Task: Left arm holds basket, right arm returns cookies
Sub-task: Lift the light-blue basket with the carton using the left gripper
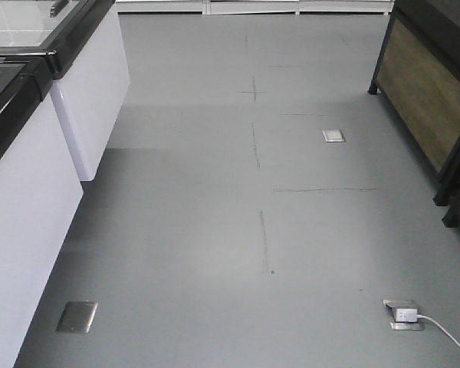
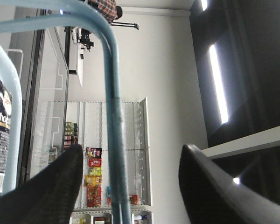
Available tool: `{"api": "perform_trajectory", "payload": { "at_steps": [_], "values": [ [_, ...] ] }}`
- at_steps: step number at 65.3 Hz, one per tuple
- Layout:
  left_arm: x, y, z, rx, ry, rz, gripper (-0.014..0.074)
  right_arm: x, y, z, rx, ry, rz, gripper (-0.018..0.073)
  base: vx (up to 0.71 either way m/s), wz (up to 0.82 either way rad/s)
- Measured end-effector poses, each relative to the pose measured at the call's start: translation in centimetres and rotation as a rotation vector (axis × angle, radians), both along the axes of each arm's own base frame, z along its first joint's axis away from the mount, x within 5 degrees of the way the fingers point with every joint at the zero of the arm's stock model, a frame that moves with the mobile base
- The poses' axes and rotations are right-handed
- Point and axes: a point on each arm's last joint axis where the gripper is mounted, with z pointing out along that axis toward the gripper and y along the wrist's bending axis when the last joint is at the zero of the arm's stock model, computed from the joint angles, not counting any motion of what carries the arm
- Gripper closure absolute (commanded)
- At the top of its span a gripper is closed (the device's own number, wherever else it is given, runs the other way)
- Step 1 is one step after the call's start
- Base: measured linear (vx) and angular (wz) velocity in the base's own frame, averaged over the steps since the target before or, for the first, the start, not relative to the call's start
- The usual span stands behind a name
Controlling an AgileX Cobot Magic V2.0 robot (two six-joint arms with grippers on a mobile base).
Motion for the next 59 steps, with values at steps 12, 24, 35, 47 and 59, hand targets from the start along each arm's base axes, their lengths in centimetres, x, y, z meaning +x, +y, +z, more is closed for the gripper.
{"api": "perform_trajectory", "payload": {
  "at_steps": [12,24,35,47,59],
  "values": [
    [0.7,0.3,-0.7,-0.02,-0.026,-0.016,0.0161,0.0,0.0,0.0,0.0,0.0,0.0,0.0565,0.0,0.0],
    [1.0,0.6,-1.1,-0.02,-0.031,-0.015,0.0183,0.0,0.0,0.0,0.0,0.0,0.0,0.0565,0.0,0.0],
    [1.2,0.8,-1.4,-0.018,-0.032,-0.015,0.0218,0.0,0.0,0.0,0.0,0.0,0.0,0.0565,0.0,0.0],
    [1.7,1.2,-1.0,-0.008,-0.043,-0.015,0.0262,0.0,0.0,0.0,0.0,0.0,0.0,0.0565,0.0,0.0],
    [2.0,1.4,-1.0,-0.005,-0.044,-0.016,0.0353,0.0,0.0,0.0,0.0,0.0,0.0,0.0565,0.0,0.0]
  ]
}}
